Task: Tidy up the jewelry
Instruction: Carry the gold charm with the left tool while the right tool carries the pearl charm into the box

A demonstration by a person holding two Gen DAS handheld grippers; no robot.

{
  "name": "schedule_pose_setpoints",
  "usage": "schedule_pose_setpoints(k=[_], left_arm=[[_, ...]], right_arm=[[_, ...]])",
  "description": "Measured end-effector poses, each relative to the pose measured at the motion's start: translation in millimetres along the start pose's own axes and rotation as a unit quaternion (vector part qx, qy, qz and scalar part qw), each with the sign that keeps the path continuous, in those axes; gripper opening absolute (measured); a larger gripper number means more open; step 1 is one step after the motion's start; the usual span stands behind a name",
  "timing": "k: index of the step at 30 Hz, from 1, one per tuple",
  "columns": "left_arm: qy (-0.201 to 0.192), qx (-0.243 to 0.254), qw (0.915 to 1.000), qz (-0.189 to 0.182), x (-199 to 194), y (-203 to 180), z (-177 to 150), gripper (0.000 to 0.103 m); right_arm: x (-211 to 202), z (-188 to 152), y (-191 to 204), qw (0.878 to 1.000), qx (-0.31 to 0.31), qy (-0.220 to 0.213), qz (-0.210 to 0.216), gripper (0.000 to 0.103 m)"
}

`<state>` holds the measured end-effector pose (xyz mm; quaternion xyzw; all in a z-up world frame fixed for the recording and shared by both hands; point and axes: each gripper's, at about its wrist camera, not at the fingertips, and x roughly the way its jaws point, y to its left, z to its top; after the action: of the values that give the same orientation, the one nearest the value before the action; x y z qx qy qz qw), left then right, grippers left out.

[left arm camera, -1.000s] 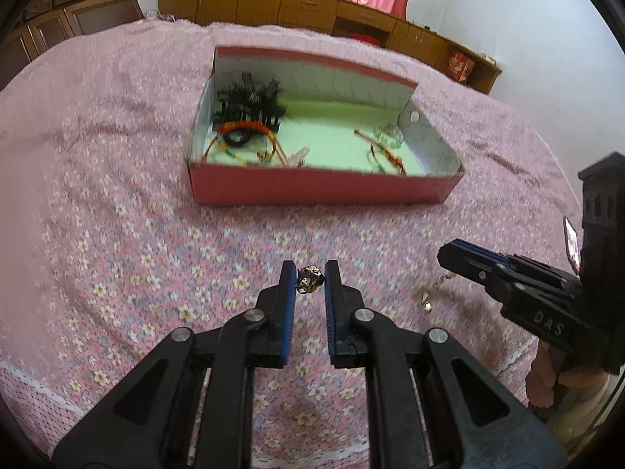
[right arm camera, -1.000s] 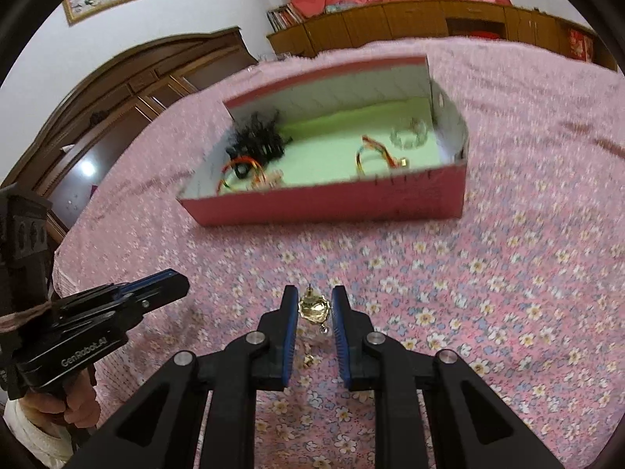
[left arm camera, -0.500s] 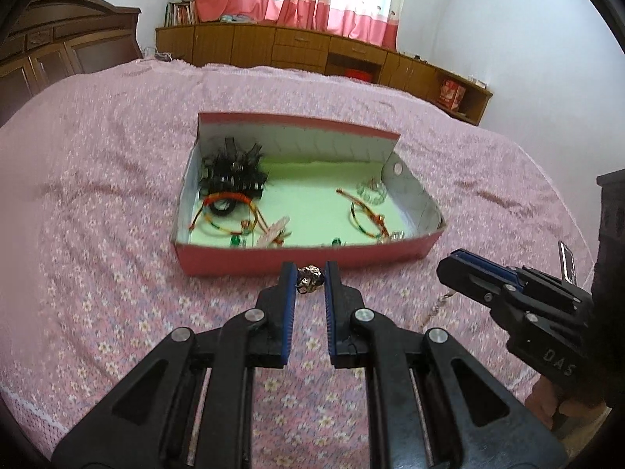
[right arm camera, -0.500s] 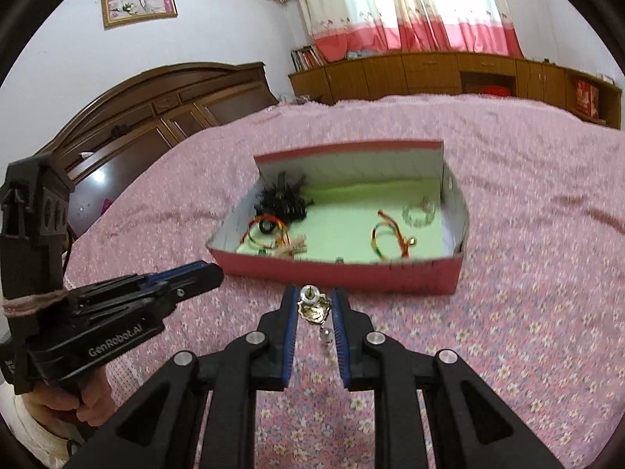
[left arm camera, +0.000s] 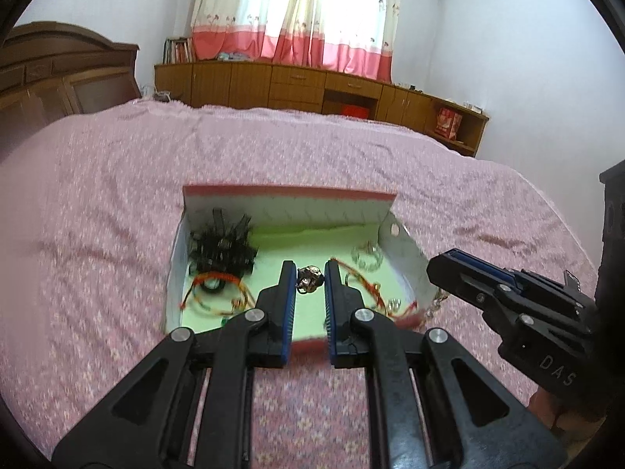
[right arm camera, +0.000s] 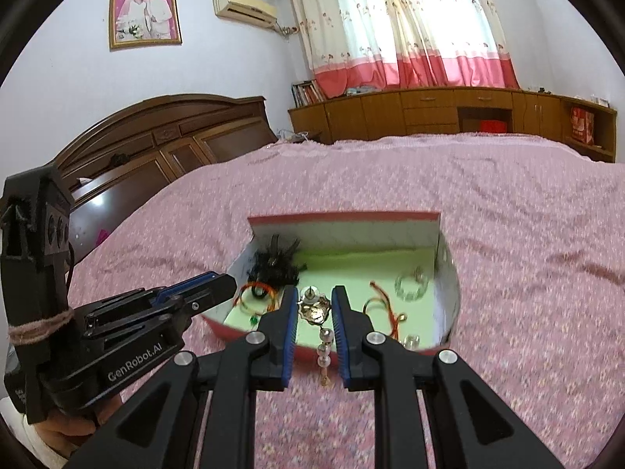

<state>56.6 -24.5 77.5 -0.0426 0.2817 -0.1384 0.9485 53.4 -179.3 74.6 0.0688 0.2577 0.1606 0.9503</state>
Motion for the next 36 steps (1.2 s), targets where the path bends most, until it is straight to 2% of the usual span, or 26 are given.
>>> schedule_pose_setpoints(k=[11, 18, 23, 31, 36], left_arm=[[-0.016, 0.001, 0.9999, 0.002, 33.0, 2.5, 17.8, 0.006], [-0.005, -0.013, 0.9998, 0.012, 59.3, 12.5, 22.9, 0.006], [0.024, -0.024, 0.9993, 0.015, 81.5, 18.6, 20.6, 0.006], [0.097, -0.031, 0.9947, 0.012, 115.8, 21.7, 8.1, 0.006], [0.121, -0.03, 0.9921, 0.014, 124.3, 22.2, 2.2, 0.006]], right_arm=[[30.8, 23.1, -10.8, 1.0, -0.008, -0.009, -0.01, 0.019], [60.3, 27.1, -19.9, 1.0, -0.011, 0.003, -0.024, 0.019], [83.7, 22.8, -34.2, 0.999, 0.006, 0.026, -0.039, 0.019], [116.2, 6.3, -52.8, 0.995, 0.023, 0.084, -0.057, 0.019], [129.2, 0.2, -58.0, 0.991, 0.023, 0.113, -0.065, 0.019]])
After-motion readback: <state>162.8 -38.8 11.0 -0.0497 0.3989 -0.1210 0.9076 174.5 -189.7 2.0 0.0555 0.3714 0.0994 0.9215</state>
